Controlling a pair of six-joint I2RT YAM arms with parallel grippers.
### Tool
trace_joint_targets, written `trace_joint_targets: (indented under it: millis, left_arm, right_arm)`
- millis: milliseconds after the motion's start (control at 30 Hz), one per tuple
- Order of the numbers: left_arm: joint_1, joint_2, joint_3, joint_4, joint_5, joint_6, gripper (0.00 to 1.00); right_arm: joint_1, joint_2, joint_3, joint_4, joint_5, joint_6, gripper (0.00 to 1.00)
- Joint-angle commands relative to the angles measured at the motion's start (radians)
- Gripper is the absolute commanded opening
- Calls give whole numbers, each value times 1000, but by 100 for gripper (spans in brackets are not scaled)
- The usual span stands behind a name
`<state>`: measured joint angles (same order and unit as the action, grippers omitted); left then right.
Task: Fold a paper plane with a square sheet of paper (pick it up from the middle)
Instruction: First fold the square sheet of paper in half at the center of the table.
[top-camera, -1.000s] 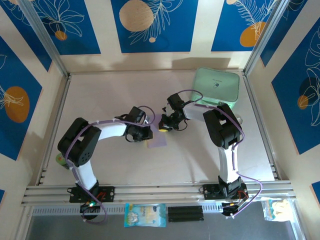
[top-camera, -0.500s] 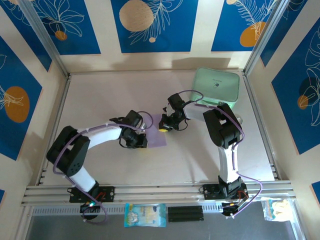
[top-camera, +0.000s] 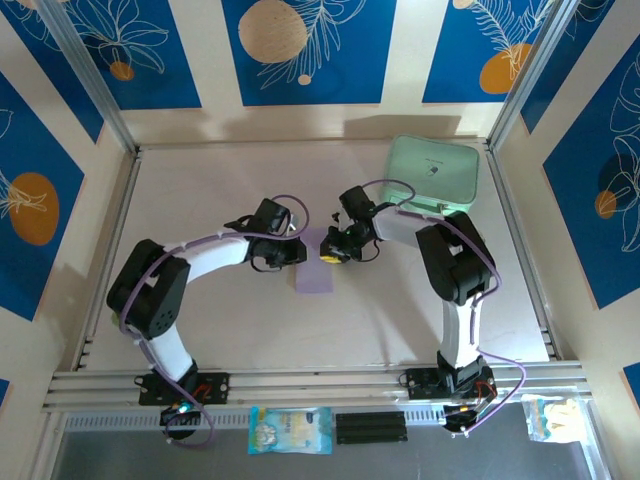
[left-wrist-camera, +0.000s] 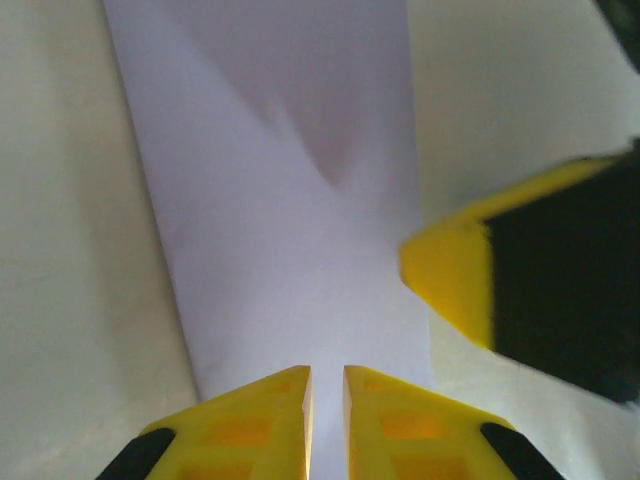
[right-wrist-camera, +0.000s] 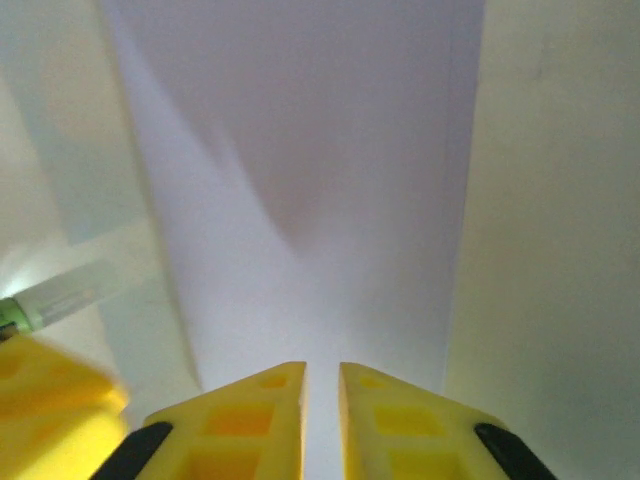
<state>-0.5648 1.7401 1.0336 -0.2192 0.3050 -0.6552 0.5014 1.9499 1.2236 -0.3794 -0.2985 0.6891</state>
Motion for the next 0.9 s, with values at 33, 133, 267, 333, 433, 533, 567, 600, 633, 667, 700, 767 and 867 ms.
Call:
trace_joint_targets:
  millis: [33,133,267,333,433,533,567,600,633,667,700,767,867]
  left_arm:
    - [12,40,24,74,21,-41,17]
    - [12,60,17,87,50,-49,15]
    - [12,62,-16,94,79,-60,11]
    - [12,53,-43,100,90,-67,10]
    - [12,35,-83,118,106,-84,9]
    - [10,10,-135,166,127,-113,8]
    - [10,0,-154,184,138,-123,8]
    - [10,-8,-167,201,146,-131,8]
    - [10,-17,-181,213,152,-139,8]
    - [10,-25,-191,217,157,-142,8]
    - [9,-32,-198,215,157,-141,8]
    - [9,-42,-208,205,150,-135,8]
    - [9,-46,-207,174,138,-114,9]
  right_arm:
    - [-10,-77,-61,39,-25,54,20]
    - [-10,-67,-65,45,-59,53,20]
    - [-2,-16,-27,39,-79,45,15]
    - [-1,5,-6,42,-78,44,13]
    - [-3,45,43,33,-75,46,11]
    - [-4,84,86,33,-83,47,9]
    - [-4,93,97,36,-88,47,9]
    - [-4,103,108,37,-93,46,9]
    - [-4,114,118,39,-101,46,9]
    - [-4,124,128,43,-108,44,9]
    - [-2,134,136,46,-114,44,9]
    - [-1,158,154,48,-128,44,9]
    - [5,184,171,48,-134,41,9]
